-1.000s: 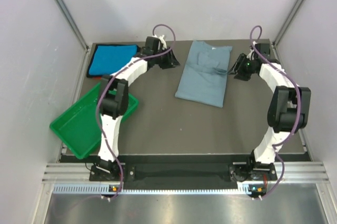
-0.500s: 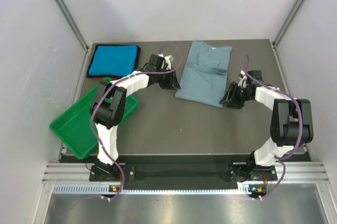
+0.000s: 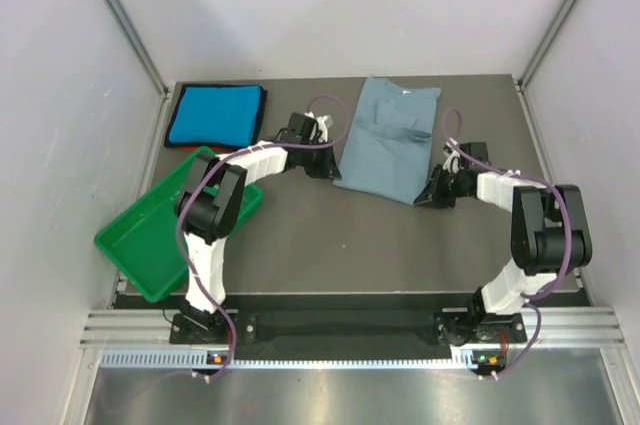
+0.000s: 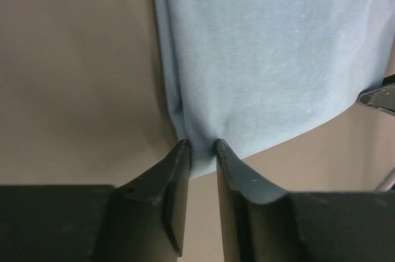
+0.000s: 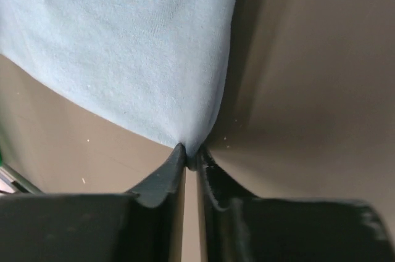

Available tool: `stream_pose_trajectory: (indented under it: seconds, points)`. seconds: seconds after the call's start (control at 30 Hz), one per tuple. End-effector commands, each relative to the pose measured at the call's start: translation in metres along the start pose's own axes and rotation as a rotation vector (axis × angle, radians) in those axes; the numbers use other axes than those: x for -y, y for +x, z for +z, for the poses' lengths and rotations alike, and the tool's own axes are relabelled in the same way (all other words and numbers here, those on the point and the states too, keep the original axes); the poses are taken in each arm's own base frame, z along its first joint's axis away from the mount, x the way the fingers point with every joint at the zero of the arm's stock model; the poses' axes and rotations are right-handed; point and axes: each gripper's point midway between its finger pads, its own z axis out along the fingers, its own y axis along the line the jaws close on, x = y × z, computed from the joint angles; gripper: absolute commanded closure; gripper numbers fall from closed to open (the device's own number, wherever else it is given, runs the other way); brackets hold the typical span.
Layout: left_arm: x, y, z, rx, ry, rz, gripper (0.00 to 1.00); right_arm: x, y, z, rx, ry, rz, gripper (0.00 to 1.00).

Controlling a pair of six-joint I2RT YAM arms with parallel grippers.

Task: Fold and stack the t-shirts
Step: Fold the tshirt

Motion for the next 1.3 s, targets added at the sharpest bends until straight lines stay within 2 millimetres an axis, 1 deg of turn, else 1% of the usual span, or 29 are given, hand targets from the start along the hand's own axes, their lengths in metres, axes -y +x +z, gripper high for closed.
stream_pose_trajectory:
  seconds: [0.0,0.03,0.07,0.1,0.13,0.17,0.2,0.23,0.27,0.3,0.33,0.37,0.4,0.43,0.47,0.5,0.53,0.57,0.6,0.63,0.73,0.77,0.87,0.93,1.03,1.07,1.17,1.27]
  points:
    - [0.017,-0.006,0.002,0.025,0.085,0.029,0.83,-0.012,-0.012,-0.008,0.069,-0.030,-0.052,0.95]
    - [0.019,-0.004,0.002,0.018,0.096,0.016,0.99,-0.011,-0.010,-0.010,0.066,-0.025,-0.050,0.97]
    - [0.020,0.000,0.001,0.010,0.098,0.010,1.00,-0.012,-0.011,-0.014,0.075,-0.018,-0.055,0.98]
    - [0.021,0.001,-0.003,0.008,0.099,0.008,1.00,-0.006,-0.008,-0.015,0.074,0.019,-0.041,0.99]
    - [0.018,0.007,-0.004,-0.003,0.085,-0.009,1.00,-0.002,-0.006,-0.017,0.072,0.046,-0.017,0.98]
    - [0.018,0.009,-0.006,-0.003,0.079,-0.015,1.00,0.000,-0.005,-0.020,0.079,0.066,-0.014,0.98]
    - [0.022,0.008,-0.012,0.010,0.082,-0.017,1.00,0.004,0.001,-0.021,0.063,0.079,-0.005,0.98]
    - [0.025,0.008,-0.014,0.018,0.087,-0.020,1.00,0.004,0.004,-0.022,0.060,0.082,-0.006,0.98]
    - [0.026,0.014,-0.019,0.016,0.085,-0.023,1.00,0.005,0.006,-0.025,0.063,0.086,-0.005,0.98]
    - [0.028,0.018,-0.021,0.013,0.083,-0.024,1.00,0.012,0.013,-0.026,0.053,0.120,0.010,0.98]
    - [0.032,0.024,-0.021,0.006,0.082,-0.011,1.00,0.015,0.016,-0.028,0.053,0.133,0.017,0.97]
    - [0.029,0.034,-0.021,-0.014,0.064,-0.015,1.00,0.014,0.018,-0.031,0.061,0.137,0.030,0.95]
    - [0.030,0.036,-0.024,-0.008,0.051,-0.007,1.00,0.020,0.028,-0.031,0.051,0.157,0.050,0.93]
    - [0.029,0.048,-0.023,-0.030,0.043,-0.007,1.00,0.020,0.032,-0.031,0.048,0.158,0.067,0.93]
    - [0.031,0.051,-0.025,-0.029,0.042,-0.007,1.00,0.019,0.035,-0.034,0.055,0.155,0.088,0.93]
    - [0.032,0.055,-0.025,-0.032,0.042,-0.010,1.00,0.026,0.046,-0.034,0.039,0.177,0.107,0.92]
    - [0.030,0.062,-0.025,-0.043,0.039,-0.025,1.00,0.026,0.049,-0.035,0.039,0.179,0.112,0.91]
    - [0.032,0.064,-0.027,-0.044,0.044,-0.028,1.00,0.026,0.051,-0.037,0.046,0.176,0.114,0.89]
    - [0.033,0.066,-0.027,-0.045,0.044,-0.028,1.00,0.028,0.058,-0.037,0.038,0.178,0.121,0.87]
    - [0.032,0.070,-0.027,-0.053,0.038,-0.031,1.00,0.027,0.060,-0.038,0.040,0.169,0.117,0.85]
    - [0.030,0.077,-0.027,-0.068,0.018,-0.033,1.00,0.022,0.060,-0.043,0.049,0.153,0.101,0.78]
    - [0.029,0.080,-0.026,-0.075,0.016,-0.036,1.00,0.020,0.057,-0.046,0.060,0.151,0.093,0.73]
    - [0.028,0.083,-0.025,-0.084,0.013,-0.042,1.00,0.017,0.050,-0.052,0.079,0.156,0.072,0.65]
    - [0.028,0.084,-0.025,-0.089,0.009,-0.044,0.99,0.015,0.044,-0.054,0.092,0.161,0.063,0.63]
    - [0.028,0.084,-0.027,-0.085,0.004,-0.042,0.89,0.012,0.038,-0.053,0.095,0.150,0.049,0.63]
    - [0.027,0.083,-0.028,-0.082,0.000,-0.041,0.83,0.013,0.038,-0.051,0.087,0.147,0.042,0.63]
    - [0.028,0.081,-0.029,-0.080,-0.003,-0.038,0.74,0.010,0.032,-0.049,0.093,0.132,0.021,0.64]
    - [0.032,0.078,-0.028,-0.079,0.008,-0.040,0.72,0.007,0.027,-0.049,0.103,0.122,0.002,0.64]
